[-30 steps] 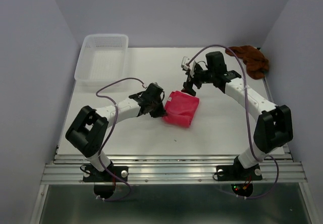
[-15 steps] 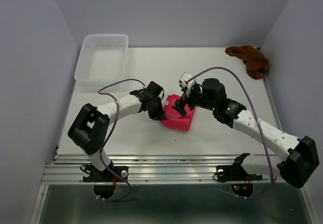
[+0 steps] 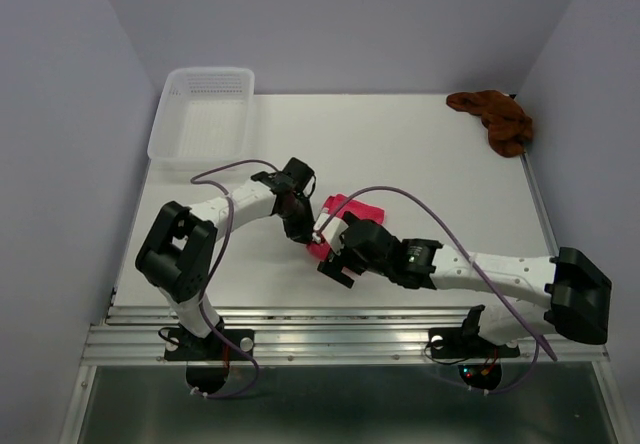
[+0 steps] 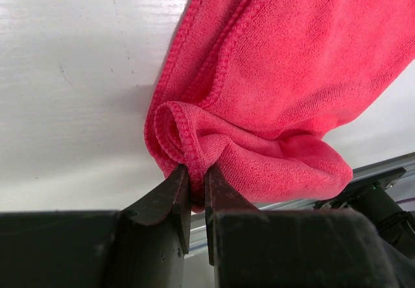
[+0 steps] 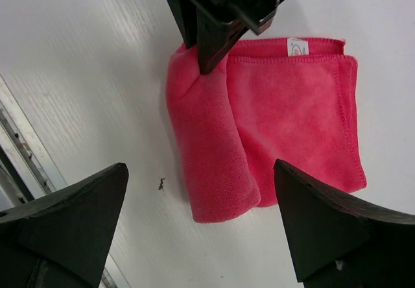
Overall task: Roll the towels
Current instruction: Roll the towel
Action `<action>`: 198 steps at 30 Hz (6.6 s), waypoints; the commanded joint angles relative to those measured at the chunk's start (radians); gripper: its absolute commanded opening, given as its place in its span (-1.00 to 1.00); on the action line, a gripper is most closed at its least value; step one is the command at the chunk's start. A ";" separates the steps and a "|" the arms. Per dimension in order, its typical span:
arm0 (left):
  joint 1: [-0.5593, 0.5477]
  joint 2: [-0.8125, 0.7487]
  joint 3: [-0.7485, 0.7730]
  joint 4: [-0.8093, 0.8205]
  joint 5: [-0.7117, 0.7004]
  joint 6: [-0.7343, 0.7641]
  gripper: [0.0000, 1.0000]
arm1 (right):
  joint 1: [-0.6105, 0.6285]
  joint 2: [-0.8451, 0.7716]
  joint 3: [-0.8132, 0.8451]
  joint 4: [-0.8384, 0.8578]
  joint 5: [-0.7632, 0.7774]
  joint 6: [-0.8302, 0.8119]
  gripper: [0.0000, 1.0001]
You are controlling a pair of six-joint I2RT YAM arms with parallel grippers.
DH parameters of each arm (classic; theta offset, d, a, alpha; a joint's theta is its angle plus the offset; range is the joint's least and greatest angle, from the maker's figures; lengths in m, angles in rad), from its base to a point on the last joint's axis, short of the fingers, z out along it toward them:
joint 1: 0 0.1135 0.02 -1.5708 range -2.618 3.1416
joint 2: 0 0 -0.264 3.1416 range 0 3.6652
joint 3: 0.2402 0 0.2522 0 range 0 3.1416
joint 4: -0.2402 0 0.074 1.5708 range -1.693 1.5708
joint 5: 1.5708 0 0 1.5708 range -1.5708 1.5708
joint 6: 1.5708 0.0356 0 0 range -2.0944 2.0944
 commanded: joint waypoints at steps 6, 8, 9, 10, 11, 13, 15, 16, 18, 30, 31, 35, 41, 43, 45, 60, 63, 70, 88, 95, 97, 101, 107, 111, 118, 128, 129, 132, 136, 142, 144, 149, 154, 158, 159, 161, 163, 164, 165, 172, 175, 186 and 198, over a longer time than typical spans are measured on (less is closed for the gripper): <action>0.013 0.022 0.074 -0.104 0.049 0.061 -0.98 | 0.066 0.067 -0.049 0.108 0.076 -0.043 0.93; 0.014 0.033 0.079 -0.109 0.056 0.065 -0.98 | 0.077 0.105 -0.059 0.128 0.105 -0.052 0.93; 0.016 0.036 0.080 -0.112 0.058 0.068 -0.98 | 0.086 0.121 -0.056 0.124 0.113 -0.052 0.93; 0.017 0.042 0.080 -0.115 0.061 0.068 -0.98 | 0.086 0.133 -0.055 0.122 0.116 -0.052 0.91; 0.020 0.044 0.077 -0.115 0.069 0.070 -0.98 | 0.086 0.154 -0.055 0.118 0.119 -0.052 0.90; 0.025 0.050 0.073 -0.110 0.078 0.070 -0.98 | 0.097 0.173 -0.059 0.124 0.134 -0.049 0.89; 0.028 0.051 0.066 -0.104 0.098 0.070 -0.98 | 0.097 0.201 -0.061 0.125 0.154 -0.046 0.82; 0.030 0.051 0.062 -0.104 0.098 0.067 -0.98 | 0.097 0.208 -0.060 0.125 0.159 -0.044 0.76; 0.039 0.050 0.057 -0.101 0.102 0.065 -0.98 | 0.106 0.225 -0.055 0.116 0.174 -0.036 0.65; 0.088 -0.041 0.008 -0.066 0.118 0.047 0.05 | 0.106 0.247 -0.073 0.136 0.220 0.049 -0.73; 0.091 -0.050 0.004 -0.060 0.110 0.041 0.19 | 0.106 0.238 -0.073 0.136 0.204 0.062 -0.75; 0.105 -0.114 -0.015 -0.024 0.077 0.013 0.62 | 0.014 0.167 -0.073 0.138 0.014 0.140 -0.82; 0.137 -0.243 -0.079 0.060 -0.008 -0.036 0.83 | -0.132 0.130 -0.058 0.138 -0.278 0.233 -0.95; 0.140 -0.291 -0.123 0.115 -0.009 -0.047 0.93 | -0.195 0.139 -0.043 0.141 -0.390 0.269 -0.94; 0.140 -0.324 -0.156 0.159 -0.009 -0.048 0.98 | -0.242 0.153 -0.033 0.142 -0.485 0.298 -0.95; 0.063 -0.302 -0.311 0.479 0.072 -0.050 0.98 | -0.495 0.375 0.066 0.142 -0.915 0.514 -0.97; 0.057 -0.259 -0.312 0.506 0.073 -0.070 0.98 | -0.515 0.412 0.079 0.139 -0.988 0.504 -0.95; 0.059 -0.173 -0.303 0.562 0.015 -0.125 0.98 | -0.564 0.455 0.082 0.141 -0.999 0.488 -0.92; 0.031 -0.033 -0.190 0.489 -0.086 -0.102 0.62 | -0.615 0.457 0.077 0.112 -0.959 0.453 -0.42; 0.007 -0.015 -0.141 0.450 -0.170 -0.114 -0.30 | -0.573 0.287 0.102 0.035 -0.811 0.378 0.51; 0.005 -0.021 -0.125 0.405 -0.184 -0.111 -0.40 | -0.531 0.244 0.108 0.014 -0.740 0.352 0.59; -0.001 -0.021 -0.064 0.273 -0.237 -0.097 -0.50 | -0.407 0.167 0.111 -0.019 -0.550 0.303 0.62; -0.003 -0.051 -0.039 0.175 -0.155 -0.067 -0.51 | -0.246 0.109 0.042 0.062 -0.277 0.234 0.62; -0.001 -0.068 -0.036 0.138 -0.105 -0.064 -0.51 | -0.160 0.115 -0.010 0.154 -0.111 0.153 0.61; 0.020 -0.039 -0.033 0.121 -0.037 -0.071 -0.52 | -0.083 0.121 -0.073 0.248 -0.071 0.125 0.55; 0.071 -0.045 -0.044 0.131 0.030 -0.087 -0.53 | 0.041 0.210 -0.101 0.230 0.100 0.080 0.48; 0.071 -0.047 -0.045 0.129 0.030 -0.088 -0.53 | 0.055 0.224 -0.095 0.219 0.145 0.080 0.47; 0.074 -0.052 -0.047 0.124 0.044 -0.087 -0.53 | 0.064 0.283 -0.078 0.198 0.203 0.092 0.19; 0.076 -0.055 -0.056 0.127 0.072 -0.088 -0.52 | 0.074 0.339 -0.041 0.184 0.285 0.118 0.01; 0.083 -0.090 -0.070 0.115 0.043 -0.094 0.22 | 0.074 0.316 -0.038 0.184 0.270 0.210 -0.83; 0.085 -0.105 -0.070 0.120 0.030 -0.097 0.52 | 0.074 0.305 -0.035 0.182 0.228 0.235 -0.88; 0.088 -0.151 -0.055 0.100 -0.026 -0.097 0.79 | -0.038 0.274 -0.023 0.184 0.020 0.330 -0.93; 0.091 -0.208 -0.067 0.121 -0.074 -0.099 0.91 | -0.204 0.236 -0.013 0.184 -0.275 0.425 -0.97; 0.092 -0.222 -0.081 0.160 -0.077 -0.087 0.95 | -0.308 0.228 -0.017 0.184 -0.422 0.479 -0.97; 0.091 -0.222 -0.085 0.173 -0.071 -0.084 0.96 | -0.348 0.231 -0.020 0.194 -0.451 0.499 -0.97; 0.091 -0.214 -0.092 0.215 -0.040 -0.076 0.96 | -0.394 0.242 -0.030 0.208 -0.557 0.531 -0.97; 0.088 -0.205 -0.093 0.247 -0.028 -0.073 0.98 | -0.461 0.265 -0.040 0.233 -0.649 0.583 -0.97; 0.086 -0.202 -0.095 0.259 -0.023 -0.070 0.98 | -0.482 0.271 -0.052 0.243 -0.677 0.597 -0.97; 0.083 -0.200 -0.098 0.270 -0.023 -0.070 0.98 | -0.501 0.279 -0.058 0.277 -0.739 0.623 -0.97; 0.059 -0.124 -0.058 0.358 0.018 -0.065 0.98 | -0.618 0.342 -0.098 0.368 -0.881 0.738 -0.98; 0.043 -0.052 -0.024 0.379 0.038 -0.059 0.98 | -0.647 0.363 -0.130 0.418 -0.930 0.773 -0.97; 0.003 0.093 0.082 0.387 0.035 -0.050 0.90 | -0.739 0.420 -0.175 0.438 -0.956 0.800 -0.84; -0.023 0.169 0.106 0.407 0.012 -0.042 0.08 | -0.750 0.411 -0.150 0.408 -0.943 0.757 -0.30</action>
